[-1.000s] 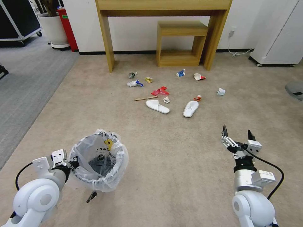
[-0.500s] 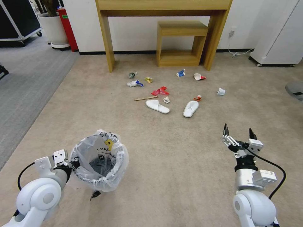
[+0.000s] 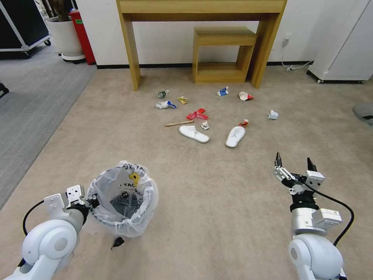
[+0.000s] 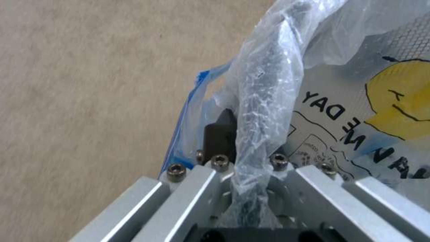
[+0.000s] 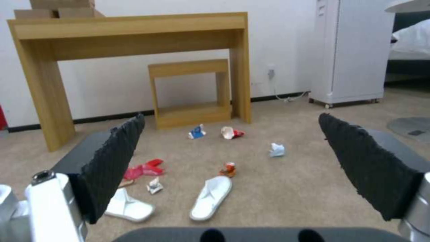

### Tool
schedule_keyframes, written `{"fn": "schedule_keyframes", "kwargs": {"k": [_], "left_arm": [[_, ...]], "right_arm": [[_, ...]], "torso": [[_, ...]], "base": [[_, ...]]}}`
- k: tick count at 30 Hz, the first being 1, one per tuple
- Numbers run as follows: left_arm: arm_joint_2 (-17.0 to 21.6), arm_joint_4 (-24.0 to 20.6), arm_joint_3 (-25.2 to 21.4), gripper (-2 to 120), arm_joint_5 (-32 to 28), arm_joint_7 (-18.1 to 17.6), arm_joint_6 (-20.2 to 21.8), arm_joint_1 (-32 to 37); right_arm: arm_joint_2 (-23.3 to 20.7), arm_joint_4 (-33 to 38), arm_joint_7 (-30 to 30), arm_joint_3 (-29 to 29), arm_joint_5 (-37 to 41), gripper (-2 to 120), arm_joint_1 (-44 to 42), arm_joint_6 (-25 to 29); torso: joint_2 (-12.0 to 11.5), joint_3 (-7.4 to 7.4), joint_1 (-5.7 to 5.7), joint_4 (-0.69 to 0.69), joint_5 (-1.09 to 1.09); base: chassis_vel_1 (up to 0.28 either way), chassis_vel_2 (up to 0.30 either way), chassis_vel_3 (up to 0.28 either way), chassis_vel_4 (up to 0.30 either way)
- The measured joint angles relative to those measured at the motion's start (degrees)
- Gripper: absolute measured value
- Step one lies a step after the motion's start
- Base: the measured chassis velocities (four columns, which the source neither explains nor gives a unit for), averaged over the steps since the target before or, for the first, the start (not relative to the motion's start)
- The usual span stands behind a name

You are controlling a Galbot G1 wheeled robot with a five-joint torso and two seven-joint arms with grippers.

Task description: Pick up the trash bin and place the garbage on the floor into it.

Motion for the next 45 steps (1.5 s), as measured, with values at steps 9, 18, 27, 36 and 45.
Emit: {"fn": "schedule_keyframes", "kwargs": {"k": [9,18,27,36,45], "left_arm": [[-0.29,0.31,0.38,0,0.54,-0.03,-0.29,-0.08],[-0.3,0.37,0.42,0,0.68,0.05,-0.42,-0.08],[-0.3,0.53,0.44,0,0.92,0.15,-0.59,-0.11],[-0.28,0.64,0.48,0,0.98,0.2,-0.67,-0.19],[-0.4,1.05,0.65,0,1.15,0.25,-0.74,-0.37]], "right_arm": [[0.04,0.06,0.05,-0.06,0.06,100,-0.06,0.61],[0.2,0.02,-0.09,-0.1,-0.08,100,-0.16,0.74],[0.34,0.05,-0.09,-0.12,-0.12,100,-0.17,0.74],[0.55,0.06,-0.05,-0.36,-0.13,100,-0.16,0.74],[0.58,0.06,1.18,-0.73,0.48,100,0.26,0.47]], "torso": [[0.0,0.02,0.01,0.01,0.02],[0.0,0.01,0.01,0.0,-0.02],[0.0,0.01,0.0,0.0,-0.02],[0.0,0.01,0.01,0.0,-0.03],[0.0,0.01,0.0,0.0,-0.01]], "base": [[-0.243,0.24,0.243,-0.243],[-0.211,0.205,0.211,-0.205],[-0.191,0.194,0.198,-0.193],[-0.195,0.196,0.195,-0.196],[-0.125,0.122,0.135,-0.122]]}}
